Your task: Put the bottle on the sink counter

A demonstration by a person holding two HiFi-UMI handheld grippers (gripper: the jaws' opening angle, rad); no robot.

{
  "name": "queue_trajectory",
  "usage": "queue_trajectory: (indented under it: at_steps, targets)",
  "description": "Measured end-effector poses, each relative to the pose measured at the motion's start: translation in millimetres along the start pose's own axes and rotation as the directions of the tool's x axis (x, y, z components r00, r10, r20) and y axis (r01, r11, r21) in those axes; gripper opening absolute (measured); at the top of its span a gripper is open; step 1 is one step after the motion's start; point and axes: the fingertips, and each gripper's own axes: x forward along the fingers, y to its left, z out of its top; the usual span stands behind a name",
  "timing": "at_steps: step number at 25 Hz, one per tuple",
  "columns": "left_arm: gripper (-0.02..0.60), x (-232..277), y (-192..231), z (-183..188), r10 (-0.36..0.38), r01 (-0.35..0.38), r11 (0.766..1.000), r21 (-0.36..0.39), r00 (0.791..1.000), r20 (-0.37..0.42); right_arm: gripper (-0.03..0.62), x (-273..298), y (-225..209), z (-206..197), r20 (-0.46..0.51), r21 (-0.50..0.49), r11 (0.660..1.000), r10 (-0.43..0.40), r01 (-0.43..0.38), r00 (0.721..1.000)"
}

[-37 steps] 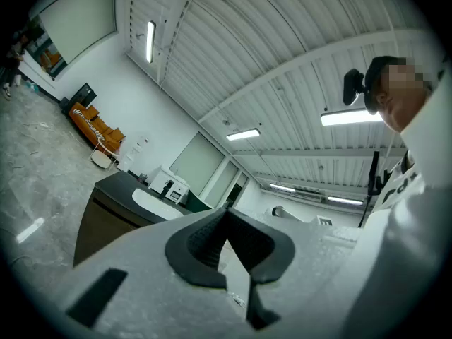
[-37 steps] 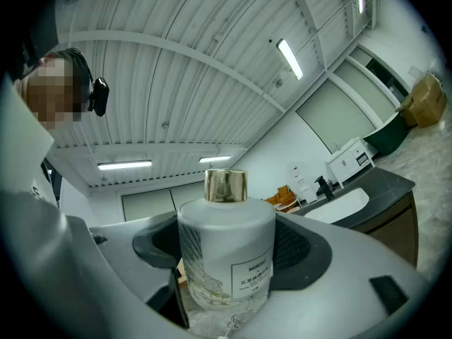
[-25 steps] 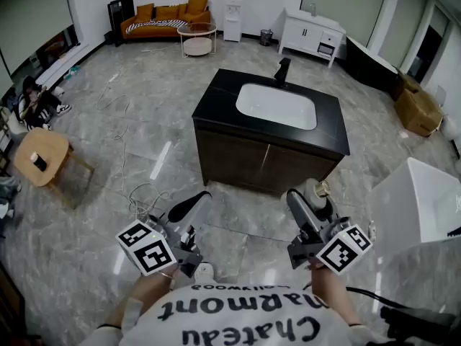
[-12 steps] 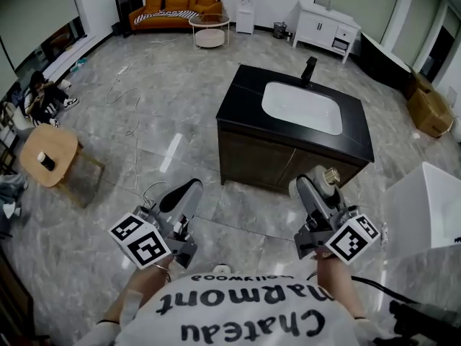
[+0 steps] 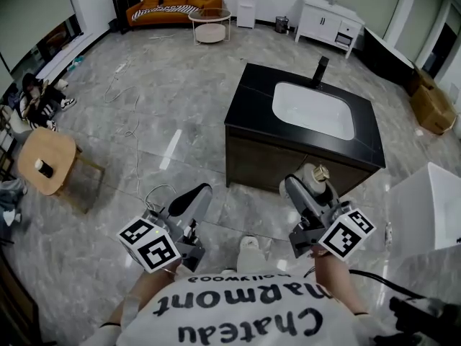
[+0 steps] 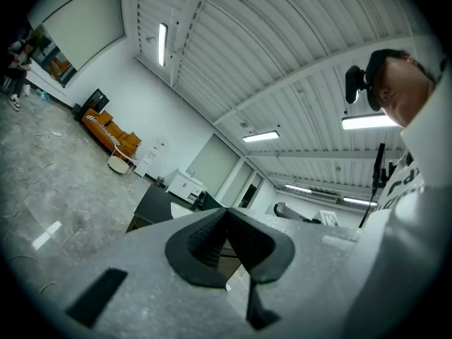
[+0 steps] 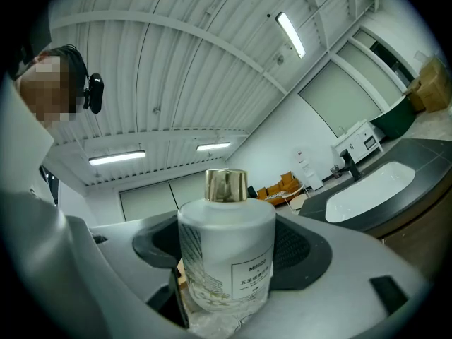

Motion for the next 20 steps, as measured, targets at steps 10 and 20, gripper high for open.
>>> queue_trajectory:
  at_steps: [10,20]
  targets:
    - [0.014,72,46,45,-0.010,0.009,1.000,0.019,0.998,0.066,0.342,76,-60,32,0.008,0.009,0.999,0.043,-0.043,0.999]
    - [0.014,172,82,94,0.002,-0.009,0.998,0.057,0.992,0.124,0.342,165,-131,95,-0.003,-0.042,0.990,0.134,-0.134,0.991]
